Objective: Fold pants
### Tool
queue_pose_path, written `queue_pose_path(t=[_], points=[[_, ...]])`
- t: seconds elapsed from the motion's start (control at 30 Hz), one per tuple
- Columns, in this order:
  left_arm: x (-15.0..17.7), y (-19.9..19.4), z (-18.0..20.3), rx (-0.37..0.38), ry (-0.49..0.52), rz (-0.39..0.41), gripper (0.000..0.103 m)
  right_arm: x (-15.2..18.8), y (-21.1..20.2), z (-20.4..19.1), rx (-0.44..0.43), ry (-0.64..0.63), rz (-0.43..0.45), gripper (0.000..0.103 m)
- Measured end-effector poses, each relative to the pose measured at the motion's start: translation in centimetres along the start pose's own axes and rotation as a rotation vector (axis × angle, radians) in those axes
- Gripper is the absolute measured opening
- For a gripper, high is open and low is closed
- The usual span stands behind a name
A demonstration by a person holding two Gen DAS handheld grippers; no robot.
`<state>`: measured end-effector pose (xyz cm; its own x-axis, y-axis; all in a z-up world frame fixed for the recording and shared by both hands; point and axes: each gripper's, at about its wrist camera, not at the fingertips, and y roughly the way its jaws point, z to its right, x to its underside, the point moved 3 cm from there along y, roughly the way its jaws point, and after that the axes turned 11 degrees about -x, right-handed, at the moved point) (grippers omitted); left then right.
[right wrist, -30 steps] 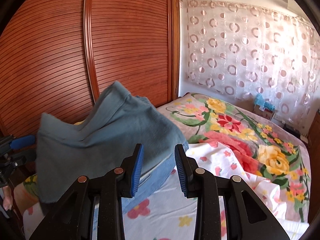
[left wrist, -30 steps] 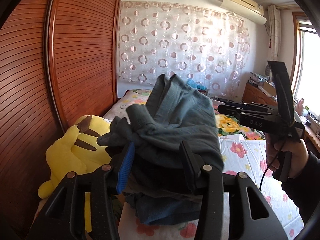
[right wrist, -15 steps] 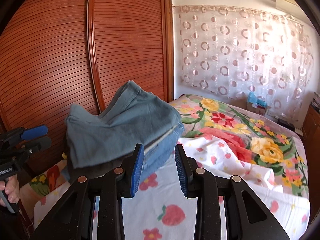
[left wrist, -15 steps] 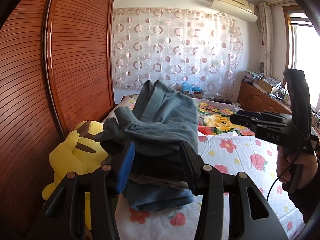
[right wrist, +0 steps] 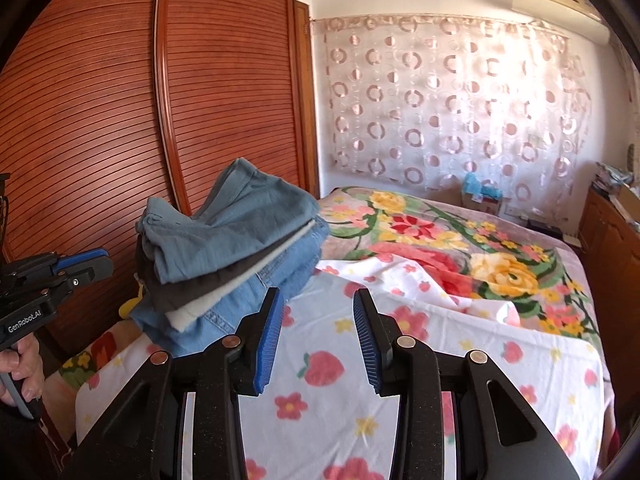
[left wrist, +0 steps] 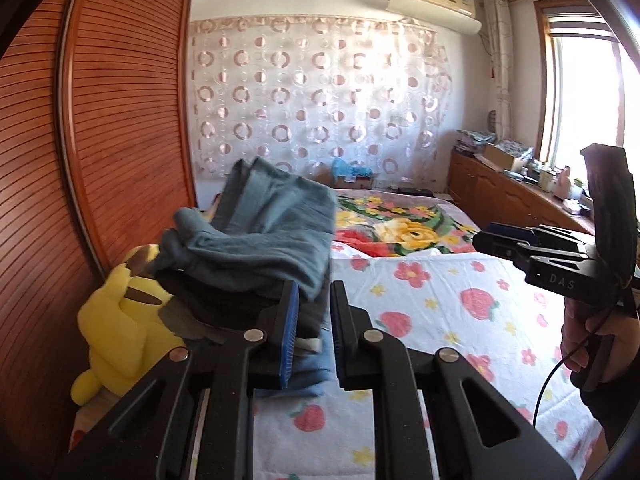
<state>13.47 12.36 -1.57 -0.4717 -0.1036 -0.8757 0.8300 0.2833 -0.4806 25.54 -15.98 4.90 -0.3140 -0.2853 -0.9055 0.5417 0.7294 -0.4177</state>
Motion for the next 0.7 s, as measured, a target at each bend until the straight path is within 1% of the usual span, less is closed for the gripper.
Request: queue_pose_path(t=[0.07,0.1,0.13,0.17,0.2,0.23,0.27,0.37,0.43,0.5,0.53,0.6,0.7], points=[[0.1,-0.1,0.7,0.021,0.011,-0.009,0.023,0.4,-1.1,-0.4,0.014,0.011,0.007,0.038],[0.2,-0.3,1.1,0.037,0.019,-0.009,0.039,0.6,-1.7,-0.7,0.023,0.015,0.011,0.038],[0.2,-0.5,1.5,0.055,0.022,0.0,0.053,0.8,-2.3,-1.0,0.033,0.019,0.016,0.038],[0.1,-0.8,1.9,0.068,0.027,0.01,0.06,1.1,-2.9,-1.3,0.039,0.023,0.021,0.039],[0.1,-1.1,2.3,0.08,0.033,0.019,0.084,1.4,-3.5,-1.6,0.045,0.025,0.025,0.039],[0.1,-1.4,2.7,0.086,0.035,0.028,0.1,1.7,-4.1,-1.9,0.053,0.026,0.029,0.039],[0.0,-1.7,3.0,0.089,0.037,0.035,0.102,1.9,-4.7,-2.2,0.062,0.028,0.033,0.04],[0.0,-2.7,3.9,0.115,0.039,0.049,0.103,2.6,-6.3,-3.1,0.083,0.038,0.044,0.043],[0.0,-3.2,4.4,0.127,0.046,0.048,0.103,3.0,-7.1,-3.6,0.098,0.047,0.052,0.048],[0.1,-3.8,4.8,0.133,0.051,0.053,0.103,3.6,-8.0,-4.2,0.111,0.057,0.057,0.056],[0.1,-4.1,5.1,0.138,0.051,0.053,0.103,3.9,-8.4,-4.4,0.117,0.058,0.061,0.057],[0.1,-4.5,5.6,0.147,0.055,0.051,0.103,4.4,-9.3,-5.0,0.137,0.063,0.065,0.066],[0.2,-5.0,6.3,0.157,0.057,0.051,0.103,5.0,-10.5,-5.6,0.168,0.068,0.073,0.072]])
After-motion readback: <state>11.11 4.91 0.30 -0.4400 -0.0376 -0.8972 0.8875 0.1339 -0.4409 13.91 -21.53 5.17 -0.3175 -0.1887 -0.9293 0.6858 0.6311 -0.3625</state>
